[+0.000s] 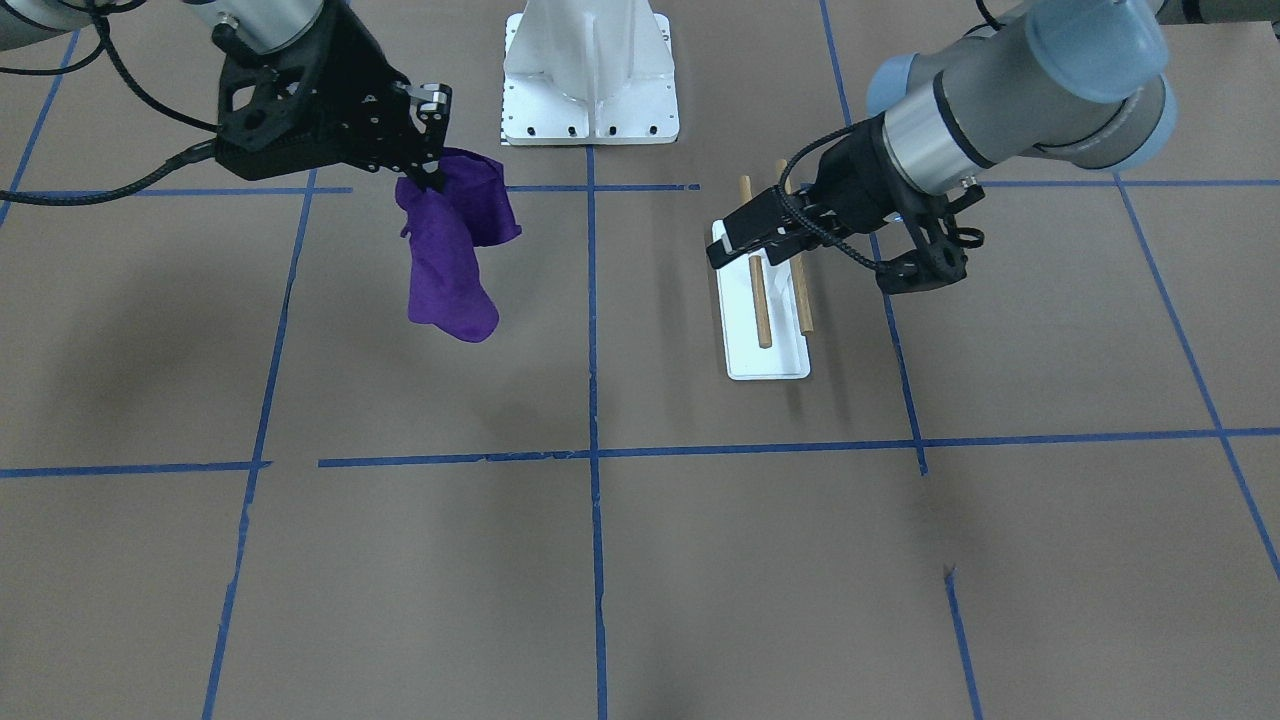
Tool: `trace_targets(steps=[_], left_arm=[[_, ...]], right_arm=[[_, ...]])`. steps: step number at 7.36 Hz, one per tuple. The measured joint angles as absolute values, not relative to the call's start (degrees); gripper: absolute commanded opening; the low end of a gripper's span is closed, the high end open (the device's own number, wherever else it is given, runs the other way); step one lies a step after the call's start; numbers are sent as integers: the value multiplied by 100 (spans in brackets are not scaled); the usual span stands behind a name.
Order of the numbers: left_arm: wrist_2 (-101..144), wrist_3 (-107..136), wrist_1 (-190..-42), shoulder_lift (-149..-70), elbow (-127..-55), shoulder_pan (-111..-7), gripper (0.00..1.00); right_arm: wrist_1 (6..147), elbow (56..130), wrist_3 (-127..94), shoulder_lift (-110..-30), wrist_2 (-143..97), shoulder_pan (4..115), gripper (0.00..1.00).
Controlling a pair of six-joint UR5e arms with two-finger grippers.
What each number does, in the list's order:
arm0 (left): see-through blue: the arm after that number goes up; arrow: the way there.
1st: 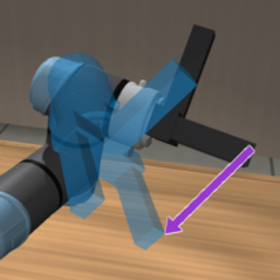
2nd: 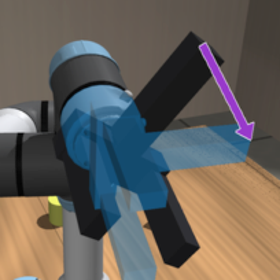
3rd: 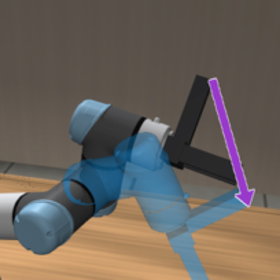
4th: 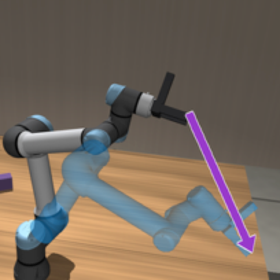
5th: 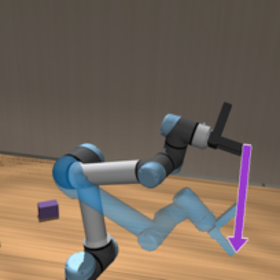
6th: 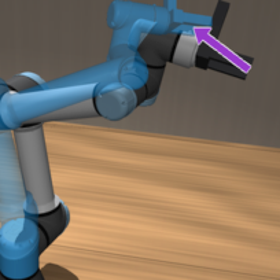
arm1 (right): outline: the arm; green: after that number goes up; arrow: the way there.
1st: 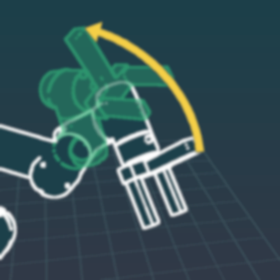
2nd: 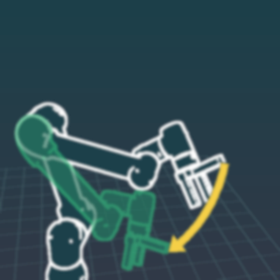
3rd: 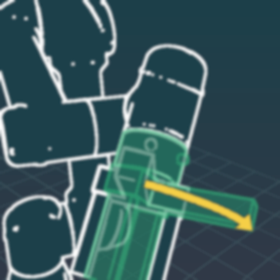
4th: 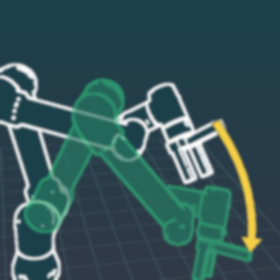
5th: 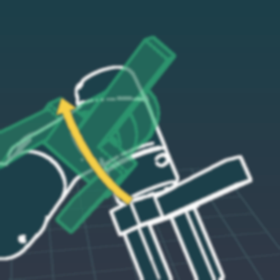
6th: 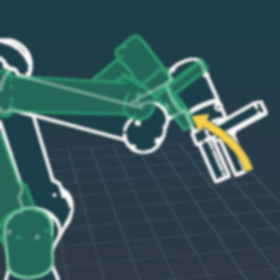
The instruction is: Hang towel on rack
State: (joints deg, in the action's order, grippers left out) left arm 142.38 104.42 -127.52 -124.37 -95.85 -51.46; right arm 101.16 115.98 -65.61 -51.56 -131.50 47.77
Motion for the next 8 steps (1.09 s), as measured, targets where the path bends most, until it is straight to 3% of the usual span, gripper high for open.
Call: trace_targets(steps=[8], left_arm=[[13785,12040,-13213,-13287,-9054,-4489,91]], right_arm=[[9680,11432,-6956,-4649,-12122,3898,0]])
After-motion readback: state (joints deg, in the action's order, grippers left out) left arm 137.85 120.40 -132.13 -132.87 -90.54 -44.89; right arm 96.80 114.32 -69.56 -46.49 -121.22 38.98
